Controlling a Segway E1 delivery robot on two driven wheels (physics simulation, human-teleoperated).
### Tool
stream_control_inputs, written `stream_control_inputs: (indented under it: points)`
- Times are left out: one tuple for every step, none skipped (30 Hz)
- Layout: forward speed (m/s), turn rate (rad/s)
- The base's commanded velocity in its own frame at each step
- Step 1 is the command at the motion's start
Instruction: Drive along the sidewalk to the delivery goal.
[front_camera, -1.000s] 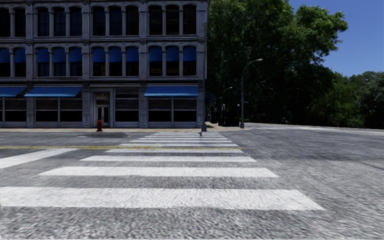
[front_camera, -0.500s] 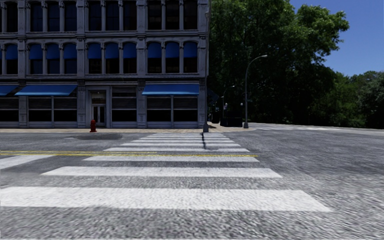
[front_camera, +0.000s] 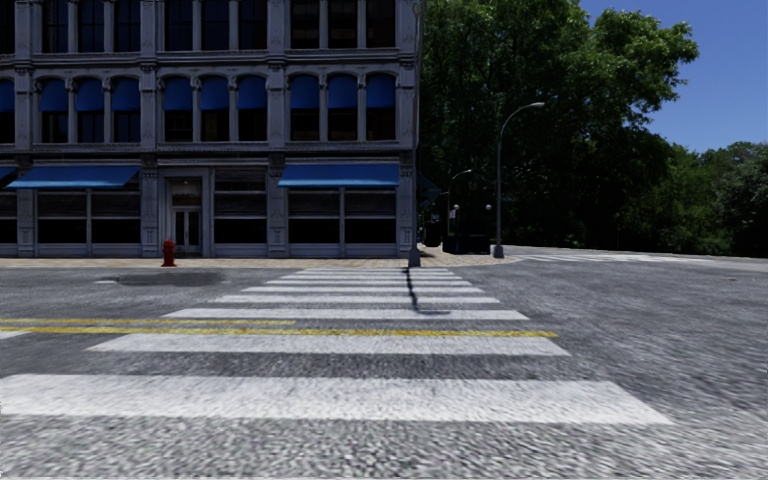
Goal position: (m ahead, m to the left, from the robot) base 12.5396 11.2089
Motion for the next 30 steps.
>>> stream_control_inputs:
  points:
    - [2.0, 0.0]
    - [2.0, 0.0]
    - [2.0, 0.0]
    - [2.0, 0.0]
    - [2.0, 0.0]
    - [2.0, 0.0]
    - [2.0, 0.0]
    - [2.0, 0.0]
    - [2.0, 0.0]
    - [2.0, 0.0]
    - [2.0, 0.0]
    - [2.0, 0.0]
    - [2.0, 0.0]
    - [2.0, 0.0]
    - [2.0, 0.0]
    - [2.0, 0.0]
    - [2.0, 0.0]
    - [2.0, 0.0]
    - [2.0, 0.0]
    - [2.0, 0.0]
    - [2.0, 0.0]
    - [2.0, 0.0]
    - [2.0, 0.0]
    - [2.0, 0.0]
    - [2.0, 0.0]
    - [2.0, 0.0]
    - [2.0, 0.0]
    - [2.0, 0.02]
    - [2.0, 0.04]
    - [2.0, 0.06]
